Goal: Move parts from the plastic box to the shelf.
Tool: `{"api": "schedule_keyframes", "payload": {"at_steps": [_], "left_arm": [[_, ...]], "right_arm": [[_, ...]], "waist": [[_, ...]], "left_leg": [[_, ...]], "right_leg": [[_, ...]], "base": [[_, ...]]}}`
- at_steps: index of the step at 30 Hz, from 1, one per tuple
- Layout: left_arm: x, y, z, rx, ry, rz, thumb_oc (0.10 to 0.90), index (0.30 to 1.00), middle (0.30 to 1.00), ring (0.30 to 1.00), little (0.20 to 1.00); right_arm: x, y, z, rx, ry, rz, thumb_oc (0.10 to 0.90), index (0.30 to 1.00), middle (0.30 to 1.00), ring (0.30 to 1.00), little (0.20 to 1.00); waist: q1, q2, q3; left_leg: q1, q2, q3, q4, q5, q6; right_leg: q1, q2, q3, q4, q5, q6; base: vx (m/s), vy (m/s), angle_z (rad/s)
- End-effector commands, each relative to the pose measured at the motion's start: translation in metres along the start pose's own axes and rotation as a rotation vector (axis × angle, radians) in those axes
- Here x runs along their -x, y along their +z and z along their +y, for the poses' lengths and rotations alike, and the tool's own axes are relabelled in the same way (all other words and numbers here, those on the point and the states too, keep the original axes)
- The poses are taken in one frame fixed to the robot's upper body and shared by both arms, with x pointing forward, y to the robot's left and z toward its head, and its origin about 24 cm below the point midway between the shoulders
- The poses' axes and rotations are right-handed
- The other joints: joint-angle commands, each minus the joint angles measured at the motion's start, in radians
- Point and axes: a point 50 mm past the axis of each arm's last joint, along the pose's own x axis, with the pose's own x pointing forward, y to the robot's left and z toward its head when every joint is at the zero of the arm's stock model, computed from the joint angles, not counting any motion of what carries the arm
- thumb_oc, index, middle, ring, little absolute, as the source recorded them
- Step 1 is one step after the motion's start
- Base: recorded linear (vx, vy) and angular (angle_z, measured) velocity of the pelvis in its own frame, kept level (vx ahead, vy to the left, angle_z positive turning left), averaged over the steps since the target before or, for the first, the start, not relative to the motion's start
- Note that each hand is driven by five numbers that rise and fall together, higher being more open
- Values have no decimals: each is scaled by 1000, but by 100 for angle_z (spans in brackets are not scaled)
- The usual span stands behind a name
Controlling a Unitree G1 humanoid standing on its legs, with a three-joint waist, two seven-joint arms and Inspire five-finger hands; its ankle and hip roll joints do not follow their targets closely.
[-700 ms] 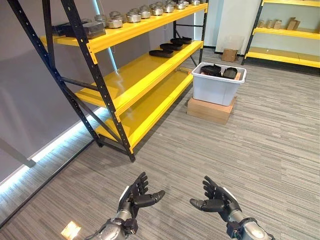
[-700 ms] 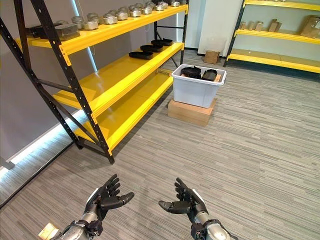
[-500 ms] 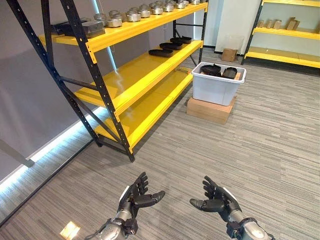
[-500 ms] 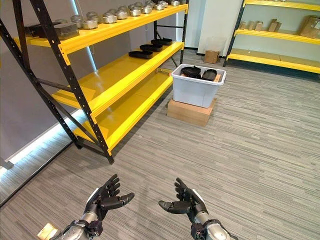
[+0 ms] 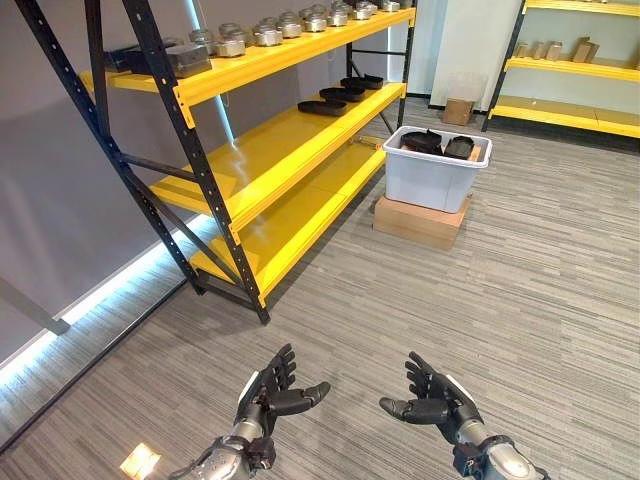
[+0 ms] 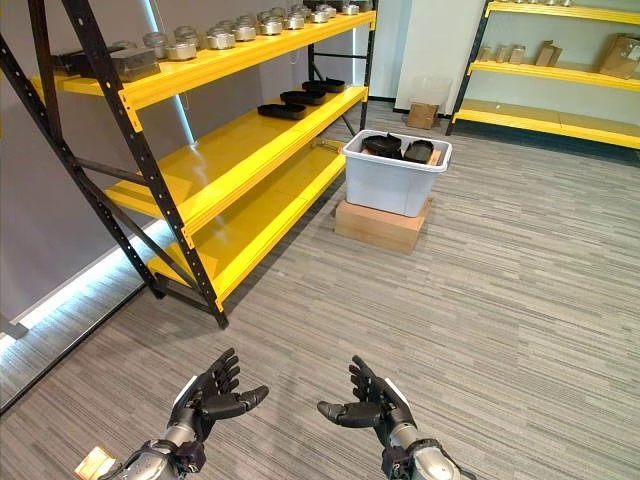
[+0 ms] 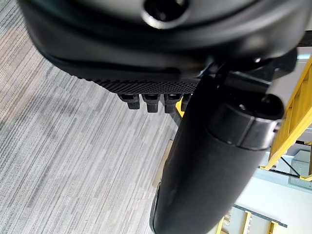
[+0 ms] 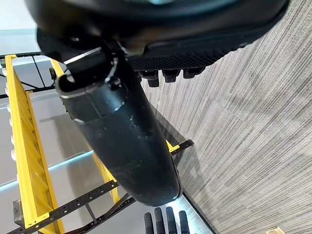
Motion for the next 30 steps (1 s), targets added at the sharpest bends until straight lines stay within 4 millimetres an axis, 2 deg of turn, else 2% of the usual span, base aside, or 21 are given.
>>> {"api": "schedule_keyframes", "payload": {"at_steps": [1, 19, 24, 29, 30], "left_arm": [[-13, 52, 11, -87, -15, -219, 900, 1000, 1000, 1000, 1000], [-15, 54, 9, -82, -23, -224, 900, 1000, 1000, 1000, 1000], [-18, 61, 6, -86, -37, -245, 900, 1000, 1000, 1000, 1000], [-23, 74, 6, -95, -37, -281, 900, 1000, 1000, 1000, 1000], [-25, 79, 5, -98, -38, -297, 900, 1000, 1000, 1000, 1000]], "right_arm": [[-9, 43, 3, 14, 46, -213, 900, 1000, 1000, 1000, 1000], [-11, 43, 3, 11, 39, -208, 900, 1000, 1000, 1000, 1000], [-16, 50, 6, 11, 46, -231, 900, 1000, 1000, 1000, 1000], [-21, 57, 10, 7, 58, -253, 900, 1000, 1000, 1000, 1000], [-23, 60, 12, 6, 64, -261, 900, 1000, 1000, 1000, 1000]], "waist": [[7, -38, -3], [15, -38, -5], [27, -47, 0], [36, -46, 16], [35, -42, 30]], "left_leg": [[17, 18, -24, -4, -59, 2], [17, 18, -32, -4, -61, 3], [1, 5, -38, 24, -77, 16], [-64, -17, -52, 96, -107, 45], [-88, -35, -66, 122, -119, 62]], "right_leg": [[67, -29, -19, 8, -107, 17], [69, -28, -26, 8, -108, 17], [72, -44, -31, 17, -106, 24], [-11, -72, -20, 144, -126, 39], [-56, -84, -13, 223, -133, 52]], "base": [[0, 0, 0], [0, 0, 0], [11, 32, 1], [-40, 95, 5], [-41, 186, 3]]}}
